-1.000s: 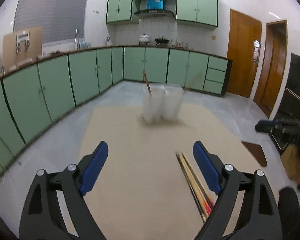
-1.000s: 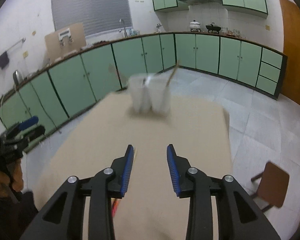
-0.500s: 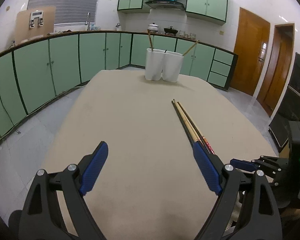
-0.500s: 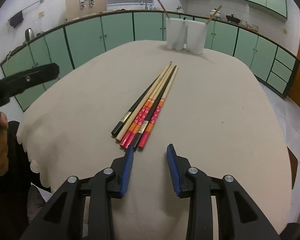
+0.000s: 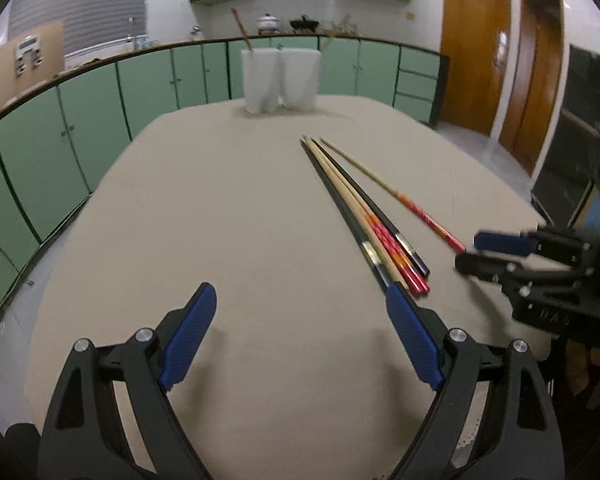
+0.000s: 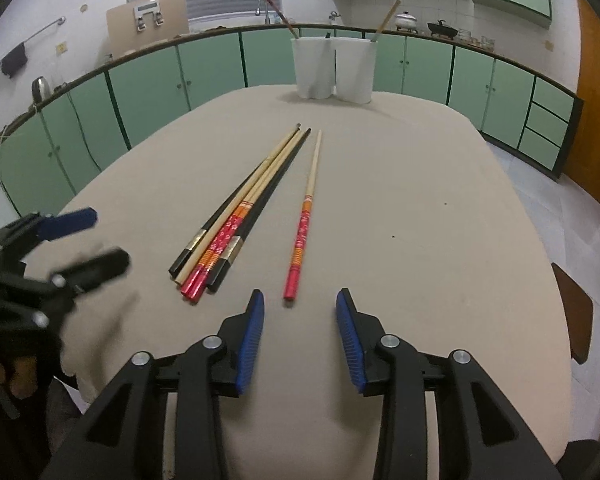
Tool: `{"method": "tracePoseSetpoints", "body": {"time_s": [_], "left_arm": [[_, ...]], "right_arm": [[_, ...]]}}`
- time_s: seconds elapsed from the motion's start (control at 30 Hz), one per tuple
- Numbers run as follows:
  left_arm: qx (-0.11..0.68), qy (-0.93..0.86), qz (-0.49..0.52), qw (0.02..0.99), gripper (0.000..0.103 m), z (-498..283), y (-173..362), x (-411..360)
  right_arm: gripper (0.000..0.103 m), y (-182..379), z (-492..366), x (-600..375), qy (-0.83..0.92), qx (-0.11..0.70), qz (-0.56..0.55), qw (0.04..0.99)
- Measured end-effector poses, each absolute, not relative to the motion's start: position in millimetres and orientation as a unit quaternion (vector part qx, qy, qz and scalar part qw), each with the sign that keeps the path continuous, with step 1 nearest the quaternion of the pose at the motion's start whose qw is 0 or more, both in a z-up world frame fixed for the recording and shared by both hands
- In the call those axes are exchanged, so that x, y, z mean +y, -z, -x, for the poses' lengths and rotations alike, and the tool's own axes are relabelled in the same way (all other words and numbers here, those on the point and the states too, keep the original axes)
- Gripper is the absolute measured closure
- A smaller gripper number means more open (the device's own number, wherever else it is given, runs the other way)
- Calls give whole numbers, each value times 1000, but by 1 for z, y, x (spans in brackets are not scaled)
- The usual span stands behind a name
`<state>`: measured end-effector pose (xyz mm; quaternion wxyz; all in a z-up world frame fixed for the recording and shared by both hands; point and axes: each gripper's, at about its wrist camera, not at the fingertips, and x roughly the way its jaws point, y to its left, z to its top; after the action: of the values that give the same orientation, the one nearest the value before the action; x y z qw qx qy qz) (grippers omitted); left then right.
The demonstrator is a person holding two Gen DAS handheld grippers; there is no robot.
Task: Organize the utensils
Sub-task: 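Bring both open tools back over the remaining chopsticks, then grasp a red-orange chopstick with the right tool while the left grasps a black chopstick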
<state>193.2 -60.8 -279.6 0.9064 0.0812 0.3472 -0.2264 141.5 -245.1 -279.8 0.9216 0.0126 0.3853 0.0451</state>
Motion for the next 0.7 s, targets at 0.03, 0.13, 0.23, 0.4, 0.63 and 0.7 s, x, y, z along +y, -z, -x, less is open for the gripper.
{"method": "tracePoseSetpoints", "body": {"time_s": [0.03, 0.13, 0.23, 0.4, 0.63, 0.7], "left_arm": [[350, 229, -83, 905, 19, -194, 282, -64], [356, 229, -97, 901, 19, -196, 289, -74], [364, 232, -99, 897, 19, -199, 295, -81], [361, 227, -96, 900, 19, -199, 295, -89], [368, 190, -81, 907, 19, -204, 293, -76], [367, 196, -84, 905, 20, -202, 292, -78]], "right_arm": [[66, 280, -142, -247, -43, 385, -16, 922], [66, 282, -141, -253, -38, 384, -26, 922], [65, 282, -140, -253, -37, 383, -25, 923], [64, 283, -139, -253, -36, 380, -27, 924], [60, 281, -140, -253, -33, 380, -27, 924], [59, 281, -141, -251, -33, 379, -25, 924]]}}
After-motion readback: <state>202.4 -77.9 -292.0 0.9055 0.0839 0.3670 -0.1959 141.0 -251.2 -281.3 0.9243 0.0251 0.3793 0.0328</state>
